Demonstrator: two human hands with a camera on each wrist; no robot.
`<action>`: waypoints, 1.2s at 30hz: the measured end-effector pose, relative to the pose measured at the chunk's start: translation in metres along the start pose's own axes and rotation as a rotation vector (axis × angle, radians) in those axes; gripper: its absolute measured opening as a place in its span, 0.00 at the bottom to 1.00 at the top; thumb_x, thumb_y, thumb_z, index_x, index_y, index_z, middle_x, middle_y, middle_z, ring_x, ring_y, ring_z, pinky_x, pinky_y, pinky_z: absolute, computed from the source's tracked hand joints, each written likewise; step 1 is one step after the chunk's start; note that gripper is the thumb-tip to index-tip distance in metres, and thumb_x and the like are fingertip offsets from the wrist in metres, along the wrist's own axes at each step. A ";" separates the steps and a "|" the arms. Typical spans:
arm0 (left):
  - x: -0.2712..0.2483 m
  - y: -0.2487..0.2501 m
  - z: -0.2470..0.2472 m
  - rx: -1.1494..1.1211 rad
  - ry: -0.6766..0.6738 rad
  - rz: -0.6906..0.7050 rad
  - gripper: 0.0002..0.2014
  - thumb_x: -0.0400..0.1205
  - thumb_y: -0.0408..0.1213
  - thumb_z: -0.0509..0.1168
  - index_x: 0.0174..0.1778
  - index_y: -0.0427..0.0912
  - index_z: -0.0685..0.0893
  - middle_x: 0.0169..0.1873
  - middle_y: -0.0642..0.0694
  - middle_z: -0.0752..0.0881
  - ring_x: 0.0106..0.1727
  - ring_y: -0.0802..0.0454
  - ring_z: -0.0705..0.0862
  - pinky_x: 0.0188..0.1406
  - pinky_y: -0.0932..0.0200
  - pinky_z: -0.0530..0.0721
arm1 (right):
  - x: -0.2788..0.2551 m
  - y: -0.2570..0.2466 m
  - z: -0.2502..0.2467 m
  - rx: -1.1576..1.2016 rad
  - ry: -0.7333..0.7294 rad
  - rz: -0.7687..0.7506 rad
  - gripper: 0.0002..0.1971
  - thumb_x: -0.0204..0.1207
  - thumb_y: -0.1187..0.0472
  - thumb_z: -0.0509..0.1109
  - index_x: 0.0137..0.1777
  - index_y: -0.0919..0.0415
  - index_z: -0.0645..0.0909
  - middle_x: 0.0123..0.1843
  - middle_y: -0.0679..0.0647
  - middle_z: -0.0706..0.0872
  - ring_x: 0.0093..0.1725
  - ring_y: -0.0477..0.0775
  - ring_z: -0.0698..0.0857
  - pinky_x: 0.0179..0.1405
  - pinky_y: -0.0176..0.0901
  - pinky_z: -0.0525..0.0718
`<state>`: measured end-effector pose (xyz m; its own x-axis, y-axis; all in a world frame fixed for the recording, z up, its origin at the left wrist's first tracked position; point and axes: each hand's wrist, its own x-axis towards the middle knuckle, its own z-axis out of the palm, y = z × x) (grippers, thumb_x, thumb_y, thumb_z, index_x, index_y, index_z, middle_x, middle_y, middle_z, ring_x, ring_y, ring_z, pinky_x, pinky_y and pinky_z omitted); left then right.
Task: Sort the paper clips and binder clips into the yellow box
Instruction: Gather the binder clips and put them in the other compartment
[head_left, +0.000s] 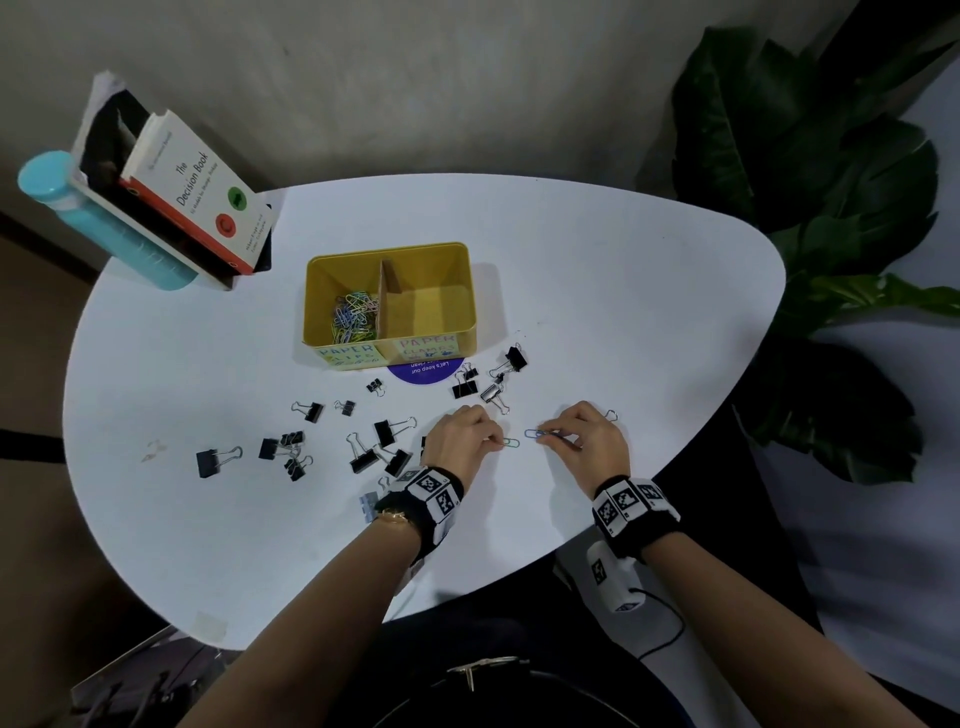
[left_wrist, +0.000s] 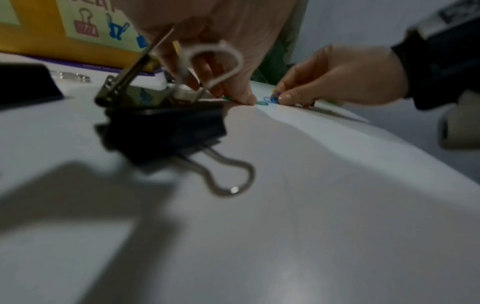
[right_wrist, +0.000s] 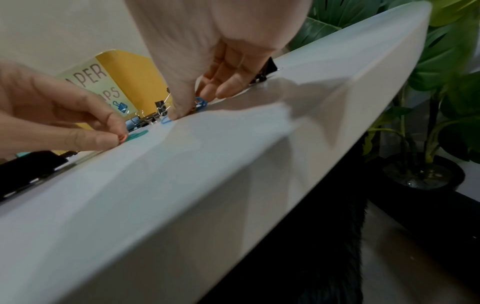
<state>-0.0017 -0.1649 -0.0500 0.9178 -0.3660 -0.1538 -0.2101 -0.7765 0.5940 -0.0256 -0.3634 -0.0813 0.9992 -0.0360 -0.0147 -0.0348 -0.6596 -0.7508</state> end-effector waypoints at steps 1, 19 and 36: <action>0.000 -0.001 0.001 0.025 -0.027 0.022 0.04 0.69 0.32 0.76 0.33 0.42 0.87 0.33 0.44 0.83 0.39 0.47 0.82 0.36 0.59 0.75 | -0.001 -0.001 0.001 -0.009 0.002 0.001 0.03 0.68 0.55 0.79 0.40 0.52 0.89 0.41 0.46 0.82 0.38 0.48 0.84 0.31 0.42 0.81; 0.015 0.015 -0.028 0.556 -0.348 0.134 0.19 0.72 0.17 0.62 0.60 0.29 0.73 0.56 0.33 0.82 0.57 0.38 0.79 0.53 0.49 0.78 | 0.029 -0.047 -0.002 -0.145 0.188 -0.004 0.05 0.76 0.63 0.71 0.44 0.66 0.80 0.41 0.59 0.84 0.36 0.59 0.84 0.31 0.47 0.82; 0.018 -0.096 -0.182 -0.230 0.656 -0.228 0.12 0.79 0.25 0.62 0.52 0.38 0.87 0.50 0.40 0.89 0.49 0.44 0.87 0.54 0.50 0.86 | 0.138 -0.225 0.059 0.358 -0.193 0.025 0.14 0.71 0.59 0.76 0.56 0.60 0.86 0.54 0.52 0.90 0.50 0.44 0.87 0.55 0.34 0.84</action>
<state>0.0965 -0.0036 0.0338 0.9586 0.2298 0.1683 0.0198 -0.6432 0.7654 0.1214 -0.1760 0.0467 0.9842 0.1153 -0.1343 -0.0853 -0.3556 -0.9307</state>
